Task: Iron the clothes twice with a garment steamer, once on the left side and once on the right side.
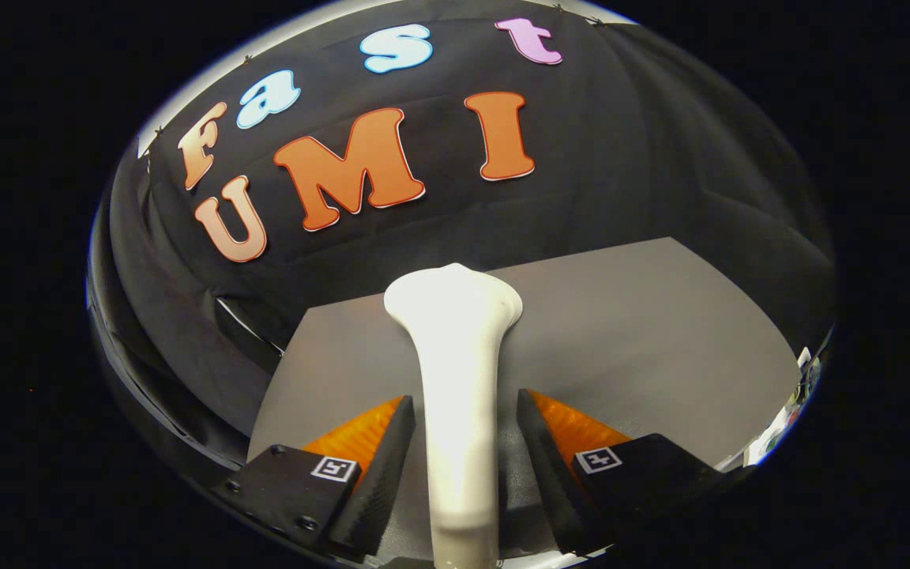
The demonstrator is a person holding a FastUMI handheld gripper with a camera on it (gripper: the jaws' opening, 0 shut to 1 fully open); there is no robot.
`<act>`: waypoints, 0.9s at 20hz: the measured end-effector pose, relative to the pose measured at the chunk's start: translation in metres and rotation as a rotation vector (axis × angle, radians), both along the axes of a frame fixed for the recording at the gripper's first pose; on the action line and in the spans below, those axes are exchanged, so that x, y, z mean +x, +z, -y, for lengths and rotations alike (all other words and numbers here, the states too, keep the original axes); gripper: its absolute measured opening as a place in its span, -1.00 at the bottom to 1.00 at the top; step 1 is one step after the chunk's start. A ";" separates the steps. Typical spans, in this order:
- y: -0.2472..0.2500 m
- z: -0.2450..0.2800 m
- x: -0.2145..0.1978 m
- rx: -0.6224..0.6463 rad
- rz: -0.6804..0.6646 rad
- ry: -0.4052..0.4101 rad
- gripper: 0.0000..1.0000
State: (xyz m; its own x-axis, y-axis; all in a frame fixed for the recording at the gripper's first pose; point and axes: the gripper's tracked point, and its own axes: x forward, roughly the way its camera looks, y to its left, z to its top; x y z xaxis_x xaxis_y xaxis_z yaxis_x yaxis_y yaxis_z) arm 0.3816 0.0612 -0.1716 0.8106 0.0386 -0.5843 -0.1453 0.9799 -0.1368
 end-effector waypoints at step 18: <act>0.028 -0.010 -0.017 0.033 0.042 0.026 -0.01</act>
State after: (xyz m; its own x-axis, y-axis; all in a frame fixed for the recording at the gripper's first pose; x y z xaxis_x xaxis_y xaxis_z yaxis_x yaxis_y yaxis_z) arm 0.3641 0.0717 -0.1432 0.8328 0.0787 -0.5480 -0.1654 0.9800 -0.1106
